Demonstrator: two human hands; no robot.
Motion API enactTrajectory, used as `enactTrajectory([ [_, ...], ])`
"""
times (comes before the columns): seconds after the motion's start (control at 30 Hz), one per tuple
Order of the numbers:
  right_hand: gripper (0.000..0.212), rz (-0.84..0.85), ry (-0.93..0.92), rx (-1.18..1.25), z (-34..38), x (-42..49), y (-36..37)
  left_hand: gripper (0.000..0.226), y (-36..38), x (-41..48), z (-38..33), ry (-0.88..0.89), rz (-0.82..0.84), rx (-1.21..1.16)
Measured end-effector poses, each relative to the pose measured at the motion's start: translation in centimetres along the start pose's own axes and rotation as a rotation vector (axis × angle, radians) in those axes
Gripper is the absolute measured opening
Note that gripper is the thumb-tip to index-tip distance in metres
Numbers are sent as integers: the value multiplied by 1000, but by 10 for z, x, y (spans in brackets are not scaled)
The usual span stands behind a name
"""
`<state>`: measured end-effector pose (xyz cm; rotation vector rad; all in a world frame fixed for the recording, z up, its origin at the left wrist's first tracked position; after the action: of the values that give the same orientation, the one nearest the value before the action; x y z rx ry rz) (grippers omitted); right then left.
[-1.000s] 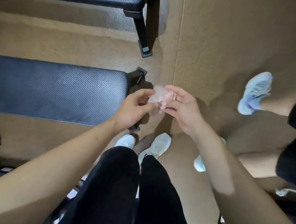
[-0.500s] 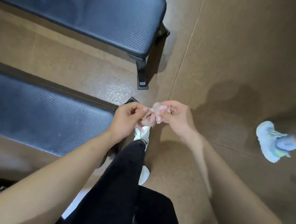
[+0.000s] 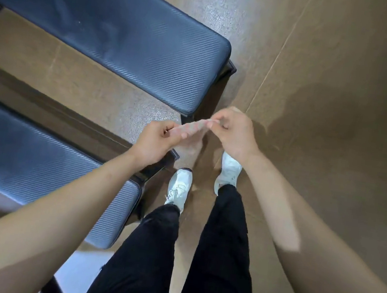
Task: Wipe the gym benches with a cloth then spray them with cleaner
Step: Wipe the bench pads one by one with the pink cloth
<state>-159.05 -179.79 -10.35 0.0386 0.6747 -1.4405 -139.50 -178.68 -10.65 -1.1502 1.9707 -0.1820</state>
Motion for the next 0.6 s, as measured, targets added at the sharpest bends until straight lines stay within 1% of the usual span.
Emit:
enactTrajectory([
  [0.1, 7, 23, -49, 6, 16, 43, -18, 22, -30, 22, -7, -60, -87, -5],
  [0.17, 9, 44, -86, -66, 27, 72, -26, 19, -48, 36, -12, -92, -167, 8],
  [0.27, 13, 104, -65, -140, 28, 115, -25, 17, -61, 59, -6, -184, -253, 6],
  [0.37, 9, 141, -84, -168, 37, 148, -18, 26, -67, 77, 0, -255, -306, 73],
  [0.43, 5, 100, -181, -102, 53, 159, -19, 34, -82, 81, 1, -264, -403, 127],
  [0.47, 5, 75, -230, -52, 61, 162, -20, 34, -92, 82, 0, -257, -471, 141],
  [0.53, 4, 37, -316, 48, 76, 163, -22, 23, -110, 79, -6, -221, -613, 101],
  [0.6, 2, 16, -414, 79, 85, 160, -22, 12, -118, 71, -12, -162, -717, 42],
])
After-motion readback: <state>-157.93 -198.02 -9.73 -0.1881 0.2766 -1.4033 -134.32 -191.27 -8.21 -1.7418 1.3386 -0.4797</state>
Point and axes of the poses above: each hand's wrist, its own x-axis towards the middle knuckle, its own y-axis out of the palm, z = x × y, the point moved 9 cm from there along x, towards the middle knuckle, and after that the axes turned 11 degrees about x, right-handed, at the moved point
